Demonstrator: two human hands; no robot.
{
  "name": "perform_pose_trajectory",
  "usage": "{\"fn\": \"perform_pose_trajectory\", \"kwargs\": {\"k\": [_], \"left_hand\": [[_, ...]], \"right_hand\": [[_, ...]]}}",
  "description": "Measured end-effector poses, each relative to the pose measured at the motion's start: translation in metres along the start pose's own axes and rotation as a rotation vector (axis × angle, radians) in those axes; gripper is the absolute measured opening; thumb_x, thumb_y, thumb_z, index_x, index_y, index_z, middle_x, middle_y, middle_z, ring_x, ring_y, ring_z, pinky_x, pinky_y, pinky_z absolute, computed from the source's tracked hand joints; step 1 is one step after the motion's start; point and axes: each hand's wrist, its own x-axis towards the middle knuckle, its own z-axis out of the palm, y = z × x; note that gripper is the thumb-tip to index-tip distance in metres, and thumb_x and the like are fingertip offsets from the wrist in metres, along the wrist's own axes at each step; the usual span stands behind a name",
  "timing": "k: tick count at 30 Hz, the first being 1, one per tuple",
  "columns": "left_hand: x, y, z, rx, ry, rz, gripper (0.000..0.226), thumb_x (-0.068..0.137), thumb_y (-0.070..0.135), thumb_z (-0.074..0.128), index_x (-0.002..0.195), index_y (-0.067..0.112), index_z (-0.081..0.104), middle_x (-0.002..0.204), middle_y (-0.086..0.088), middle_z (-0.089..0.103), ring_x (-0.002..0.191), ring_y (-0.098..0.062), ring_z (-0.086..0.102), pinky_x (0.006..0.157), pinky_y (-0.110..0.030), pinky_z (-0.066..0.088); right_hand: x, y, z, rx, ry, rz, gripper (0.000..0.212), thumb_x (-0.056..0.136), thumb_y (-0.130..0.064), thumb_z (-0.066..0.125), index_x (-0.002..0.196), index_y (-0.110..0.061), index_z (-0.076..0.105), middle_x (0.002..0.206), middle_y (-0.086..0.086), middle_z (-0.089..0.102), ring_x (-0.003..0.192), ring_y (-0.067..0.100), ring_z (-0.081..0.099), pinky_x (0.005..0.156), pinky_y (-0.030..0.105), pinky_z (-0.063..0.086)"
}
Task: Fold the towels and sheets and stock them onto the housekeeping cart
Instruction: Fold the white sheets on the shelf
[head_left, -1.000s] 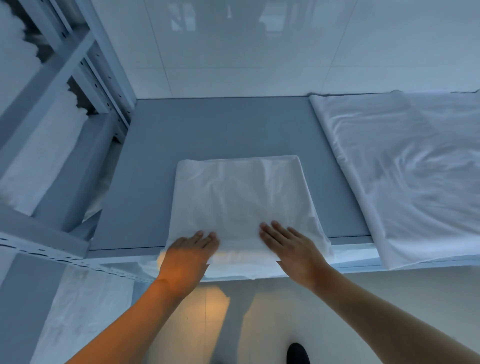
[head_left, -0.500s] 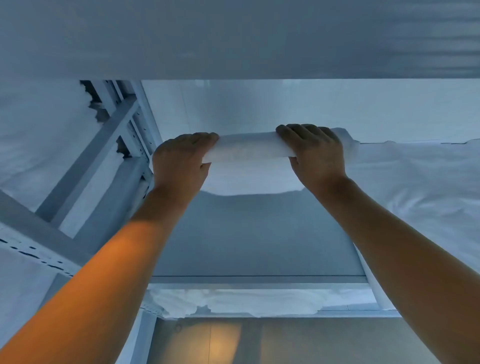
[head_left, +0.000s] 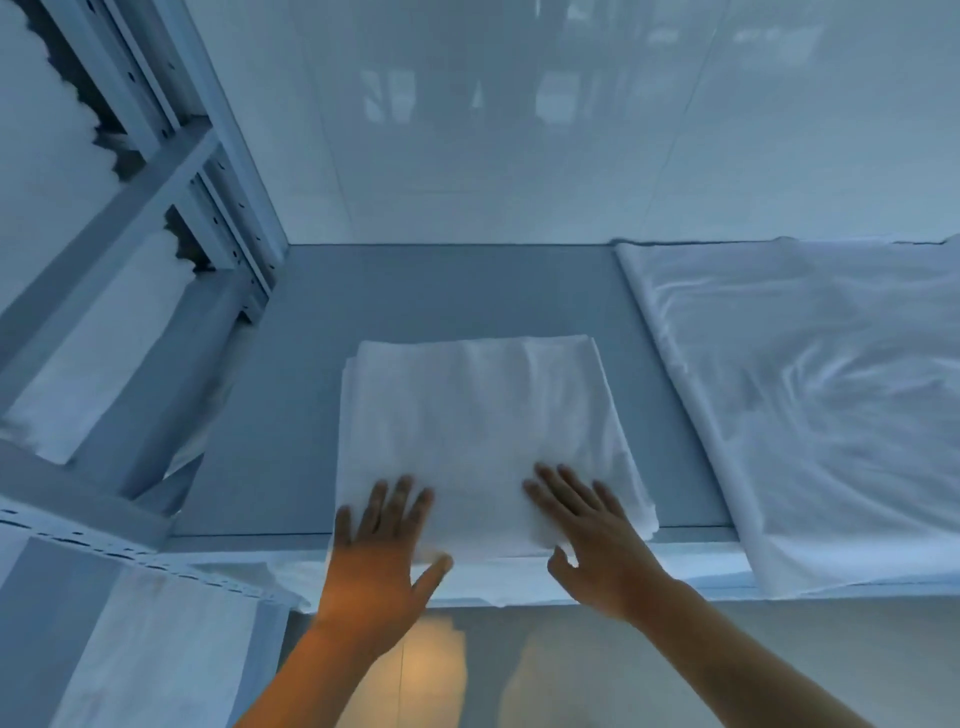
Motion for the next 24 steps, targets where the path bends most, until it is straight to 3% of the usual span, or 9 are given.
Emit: {"fn": "perform_pose_trajectory", "kwargs": {"k": [2,5,9,12,14,18,24], "left_hand": [[0.007,0.004,-0.005,-0.054,0.033,-0.041,0.082,0.086,0.076,-0.005,0.162,0.044,-0.003,0.170,0.016,-0.016,0.158,-0.015,-0.013,0.126,-0.051,-0.001],[0.026,0.023,-0.021,-0.047,0.096,0.026,0.078,0.092,0.069,-0.002,0.163,0.041,0.011,0.172,0.011,0.001,0.159,-0.021,0.003,0.126,-0.055,0.008],[0.049,0.043,-0.015,-0.016,0.070,-0.031,0.065,0.103,0.063,0.013,0.163,0.040,0.002,0.173,0.008,-0.005,0.159,-0.023,-0.002,0.124,-0.059,0.010],[0.047,0.039,0.000,-0.039,0.121,-0.085,0.069,0.099,0.063,0.007,0.164,0.038,0.010,0.173,0.008,0.000,0.159,-0.022,0.002,0.124,-0.058,0.010],[0.044,0.033,0.009,-0.063,0.167,-0.062,0.069,0.099,0.061,0.012,0.163,0.036,0.020,0.172,0.007,0.008,0.159,-0.023,0.009,0.125,-0.057,0.014],[0.046,0.025,0.019,-0.047,0.201,-0.038,0.066,0.101,0.060,0.014,0.163,0.038,0.015,0.172,0.009,0.005,0.159,-0.020,0.005,0.126,-0.053,0.012],[0.056,-0.003,0.008,-0.042,0.204,0.113,0.065,0.100,0.056,0.023,0.162,0.038,0.024,0.171,0.011,0.013,0.158,-0.019,0.013,0.124,-0.053,0.018]], "right_hand": [[0.010,0.005,-0.004,0.029,0.046,-0.011,0.074,0.094,-0.053,0.032,0.163,-0.039,0.010,0.170,-0.019,-0.007,0.157,0.007,-0.008,0.128,0.044,0.009],[0.041,0.003,-0.017,-0.020,0.078,-0.042,0.069,0.101,-0.062,0.026,0.163,-0.035,0.012,0.171,-0.016,-0.006,0.158,0.011,-0.006,0.128,0.047,0.008],[0.106,-0.008,-0.023,-0.020,0.043,-0.091,0.070,0.103,-0.060,0.030,0.164,-0.034,0.008,0.172,-0.010,-0.004,0.159,0.017,-0.003,0.125,0.053,0.007],[0.145,0.004,-0.020,-0.069,0.027,-0.078,0.071,0.102,-0.063,0.031,0.163,-0.038,0.006,0.172,-0.010,-0.003,0.159,0.016,-0.003,0.127,0.049,0.003],[0.162,0.025,-0.025,-0.057,0.063,-0.041,0.071,0.101,-0.065,0.028,0.164,-0.038,0.007,0.172,-0.012,-0.001,0.159,0.015,-0.002,0.128,0.043,0.002],[0.181,0.057,-0.033,-0.041,0.098,0.002,0.071,0.101,-0.065,0.022,0.164,-0.036,0.006,0.172,-0.012,0.000,0.158,0.012,-0.002,0.127,0.039,0.001],[0.157,0.054,-0.024,-0.045,0.098,0.026,0.070,0.103,-0.062,0.019,0.164,-0.034,0.001,0.171,-0.013,-0.006,0.158,0.014,-0.007,0.128,0.044,0.000]]}}
